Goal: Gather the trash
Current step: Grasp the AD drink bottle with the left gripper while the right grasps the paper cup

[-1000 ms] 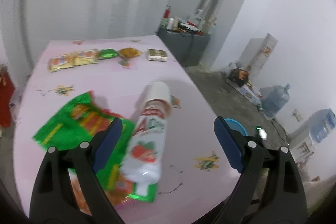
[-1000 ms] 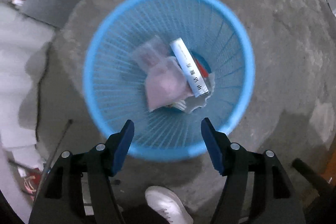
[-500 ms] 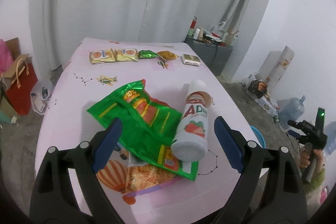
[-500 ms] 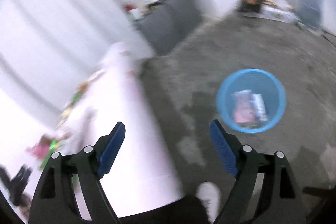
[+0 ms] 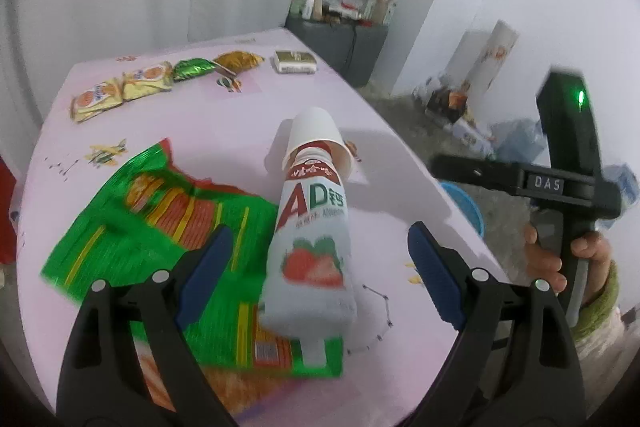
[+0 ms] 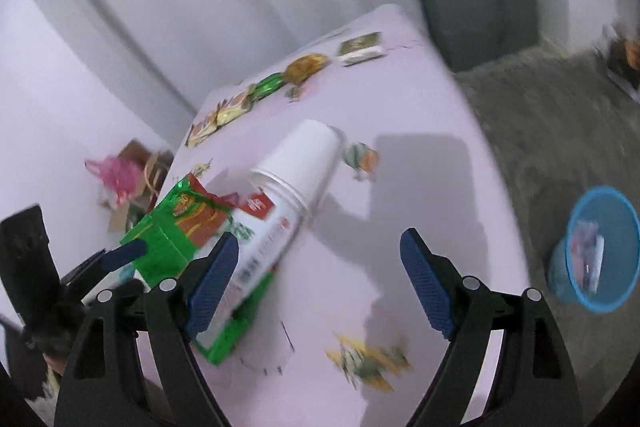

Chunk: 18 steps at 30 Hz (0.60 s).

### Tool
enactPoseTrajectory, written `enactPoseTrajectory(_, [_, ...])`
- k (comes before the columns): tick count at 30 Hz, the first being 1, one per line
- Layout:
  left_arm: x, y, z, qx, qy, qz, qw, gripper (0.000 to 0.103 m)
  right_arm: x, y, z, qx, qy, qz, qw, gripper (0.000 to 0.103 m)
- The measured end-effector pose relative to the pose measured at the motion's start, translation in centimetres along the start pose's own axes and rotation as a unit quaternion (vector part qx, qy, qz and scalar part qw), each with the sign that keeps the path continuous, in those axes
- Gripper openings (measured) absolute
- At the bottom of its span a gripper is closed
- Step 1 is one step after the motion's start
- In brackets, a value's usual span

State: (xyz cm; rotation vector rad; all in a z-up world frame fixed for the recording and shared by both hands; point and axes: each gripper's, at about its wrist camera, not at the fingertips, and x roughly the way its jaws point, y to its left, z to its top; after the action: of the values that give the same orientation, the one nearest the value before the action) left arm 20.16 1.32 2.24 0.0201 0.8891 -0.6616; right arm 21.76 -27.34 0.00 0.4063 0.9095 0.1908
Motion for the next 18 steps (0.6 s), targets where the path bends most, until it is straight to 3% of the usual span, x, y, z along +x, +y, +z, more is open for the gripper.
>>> enactPoseTrajectory(5, [4.3,0.3,1.3,0.007,0.056,0.005,0.9984,0.085,4.6,0.5,2.2,-0.023,0.021,-0.025,0.999,0.063])
enactPoseTrajectory(11, [7.5,0.6,1.5,0.01,0.109,0.009,0.994,0.085,7.0,1.0,2.5,-0.047,0.036,-0.025,0.998,0.055])
enactPoseTrajectory(18, [9.2,0.5,1.5,0.016,0.138,0.023,0.9901,0.084,8.5,1.2,2.2,-0.059,0.044,-0.033,0.997,0.046])
